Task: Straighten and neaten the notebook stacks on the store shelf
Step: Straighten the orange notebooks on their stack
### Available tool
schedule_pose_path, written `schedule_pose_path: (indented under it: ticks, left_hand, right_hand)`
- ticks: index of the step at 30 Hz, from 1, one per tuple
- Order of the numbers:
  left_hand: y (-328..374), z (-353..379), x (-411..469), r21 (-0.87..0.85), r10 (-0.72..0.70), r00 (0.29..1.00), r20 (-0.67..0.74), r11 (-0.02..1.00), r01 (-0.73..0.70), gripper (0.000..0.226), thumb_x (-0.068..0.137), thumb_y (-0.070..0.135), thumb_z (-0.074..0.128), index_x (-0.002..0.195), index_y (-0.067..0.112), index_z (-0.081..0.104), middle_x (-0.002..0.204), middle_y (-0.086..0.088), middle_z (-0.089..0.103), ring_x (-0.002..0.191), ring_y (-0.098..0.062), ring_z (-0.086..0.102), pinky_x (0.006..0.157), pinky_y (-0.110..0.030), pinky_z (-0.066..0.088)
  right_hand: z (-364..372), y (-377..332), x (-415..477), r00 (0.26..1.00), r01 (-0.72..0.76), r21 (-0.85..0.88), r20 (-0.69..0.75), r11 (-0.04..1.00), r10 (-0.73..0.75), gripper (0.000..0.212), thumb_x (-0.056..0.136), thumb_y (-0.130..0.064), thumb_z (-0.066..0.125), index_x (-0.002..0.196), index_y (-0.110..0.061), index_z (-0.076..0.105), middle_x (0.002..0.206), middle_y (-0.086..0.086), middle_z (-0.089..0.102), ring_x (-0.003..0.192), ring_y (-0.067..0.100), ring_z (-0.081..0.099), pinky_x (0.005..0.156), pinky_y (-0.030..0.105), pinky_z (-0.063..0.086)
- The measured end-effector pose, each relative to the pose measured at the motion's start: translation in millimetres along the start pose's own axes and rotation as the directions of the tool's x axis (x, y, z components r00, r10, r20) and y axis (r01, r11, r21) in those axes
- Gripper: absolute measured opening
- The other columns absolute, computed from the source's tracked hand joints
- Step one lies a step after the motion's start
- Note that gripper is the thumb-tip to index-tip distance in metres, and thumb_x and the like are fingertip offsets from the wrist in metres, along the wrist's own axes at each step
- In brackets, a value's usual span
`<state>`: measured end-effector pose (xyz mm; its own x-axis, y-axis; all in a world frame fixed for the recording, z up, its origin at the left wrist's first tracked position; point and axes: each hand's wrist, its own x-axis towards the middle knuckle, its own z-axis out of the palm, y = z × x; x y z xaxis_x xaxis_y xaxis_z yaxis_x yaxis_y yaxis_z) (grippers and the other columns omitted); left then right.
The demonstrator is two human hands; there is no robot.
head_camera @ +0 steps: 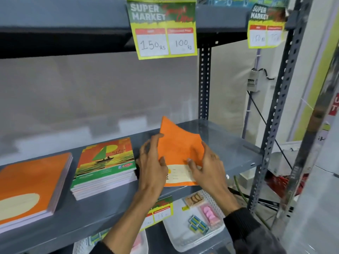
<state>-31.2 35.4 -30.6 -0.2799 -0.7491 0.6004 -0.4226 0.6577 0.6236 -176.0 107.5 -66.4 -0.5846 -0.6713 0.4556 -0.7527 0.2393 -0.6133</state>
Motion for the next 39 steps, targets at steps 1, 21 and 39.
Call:
schedule_pose_path:
  ticks: [1,21,39]
  left_hand:
    - [3.9,-4.4,-0.5,-0.135,0.039,0.999,-0.026,0.990,-0.042,0.066,0.084,-0.004,0.066,0.125,0.040,0.041,0.132,0.002,0.061,0.121,-0.022,0.058,0.092,-0.034,0.052]
    - [-70.6,-256.1,20.0,-0.615,0.028,0.941,-0.338,0.750,-0.243,0.024,0.092,-0.001,0.060,0.105,0.017,0.053,0.105,-0.013,0.071,0.100,-0.015,0.066,0.087,-0.034,0.054]
    - [-246.6,-330.6,-15.0,-0.037,-0.344,0.937,-0.062,0.939,0.342,0.037,0.089,-0.003,0.049,0.114,0.023,0.058,0.086,-0.011,0.074,0.054,-0.020,0.059,0.046,-0.026,0.046]
  right_hand:
    - [-1.9,-0.6,-2.3,1.000,0.004,0.047,-0.031,0.999,-0.002,0.074,0.092,-0.045,0.059,0.152,-0.014,0.029,0.146,0.011,0.052,0.132,0.032,0.050,0.104,0.044,0.042]
    - [11.0,-248.2,-30.6,0.910,0.412,0.759,-0.319,0.505,-0.264,0.050,0.095,-0.003,0.061,0.142,-0.014,0.044,0.138,-0.007,0.055,0.127,0.004,0.055,0.099,0.038,0.055]
    - [187.0,-310.5,-84.7,0.878,0.201,0.134,0.416,0.970,-0.239,0.062,0.094,-0.014,0.047,0.153,-0.021,0.026,0.138,0.009,0.053,0.129,0.033,0.036,0.106,0.043,0.027]
